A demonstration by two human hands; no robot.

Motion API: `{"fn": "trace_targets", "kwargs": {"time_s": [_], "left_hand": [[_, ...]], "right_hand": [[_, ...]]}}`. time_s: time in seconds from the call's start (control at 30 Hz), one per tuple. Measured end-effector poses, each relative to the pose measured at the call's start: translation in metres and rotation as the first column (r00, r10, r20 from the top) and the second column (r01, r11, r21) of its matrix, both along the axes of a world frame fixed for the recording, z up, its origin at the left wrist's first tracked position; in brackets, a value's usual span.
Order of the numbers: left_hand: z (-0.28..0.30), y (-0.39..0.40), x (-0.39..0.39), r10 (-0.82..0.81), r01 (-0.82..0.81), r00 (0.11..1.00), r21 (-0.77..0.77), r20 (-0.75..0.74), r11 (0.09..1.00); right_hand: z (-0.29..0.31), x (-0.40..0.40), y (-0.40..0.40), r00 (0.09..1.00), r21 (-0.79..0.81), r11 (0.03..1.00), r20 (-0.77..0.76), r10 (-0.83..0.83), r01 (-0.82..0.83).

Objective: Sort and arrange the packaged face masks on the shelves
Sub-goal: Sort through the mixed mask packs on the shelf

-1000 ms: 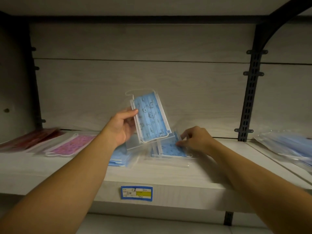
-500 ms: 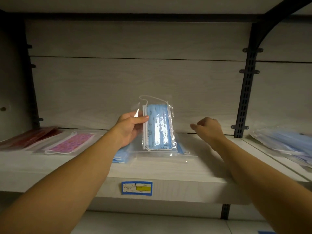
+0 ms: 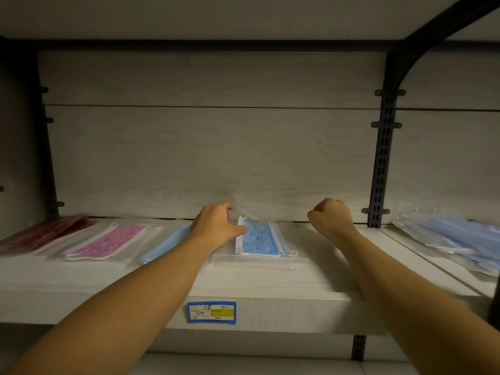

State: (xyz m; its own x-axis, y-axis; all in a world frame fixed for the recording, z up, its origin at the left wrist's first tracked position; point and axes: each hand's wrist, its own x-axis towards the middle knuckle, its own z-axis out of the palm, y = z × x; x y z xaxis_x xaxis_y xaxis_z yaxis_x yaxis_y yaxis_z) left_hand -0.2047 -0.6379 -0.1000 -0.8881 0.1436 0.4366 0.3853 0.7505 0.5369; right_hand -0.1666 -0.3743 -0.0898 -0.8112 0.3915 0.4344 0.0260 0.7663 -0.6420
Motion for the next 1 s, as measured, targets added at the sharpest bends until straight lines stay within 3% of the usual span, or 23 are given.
{"fn": "trace_targets", "kwargs": {"time_s": [0.23,0.47,0.6,0.73,0.87,1.0], "left_hand": [[0.000,0.001,-0.001,0.075,-0.105,0.990,-0.264,-0.123,0.959],[0.000,-0.003,0.005,0.046,-0.133,0.968,-0.350,-0.246,0.927],[0.002,-0.004,0.008,0.004,-0.143,0.944,-0.398,-0.330,0.906],[0.002,-0.010,0.007,-0.011,-0.194,0.898,-0.418,-0.441,0.887],[0.009,-0.018,0.020,-0.069,-0.302,0.837,-0.565,-0.542,0.767],[0.021,-0.028,0.047,-0.040,-0.307,0.871,-0.607,-0.490,0.733]], "right_hand": [[-0.001,-0.002,0.000,1.000,0.079,0.997,0.007,0.004,-0.004],[-0.001,0.010,-0.009,0.997,0.178,0.982,0.055,0.048,-0.057],[0.000,0.019,-0.017,0.995,0.296,0.951,-0.022,0.101,-0.090],[0.001,0.026,-0.026,0.987,0.414,0.898,0.004,0.161,-0.148],[0.005,0.035,-0.034,0.976,0.564,0.801,0.048,0.211,-0.201],[0.015,0.051,-0.043,0.974,0.668,0.713,0.085,0.209,-0.211]]}}
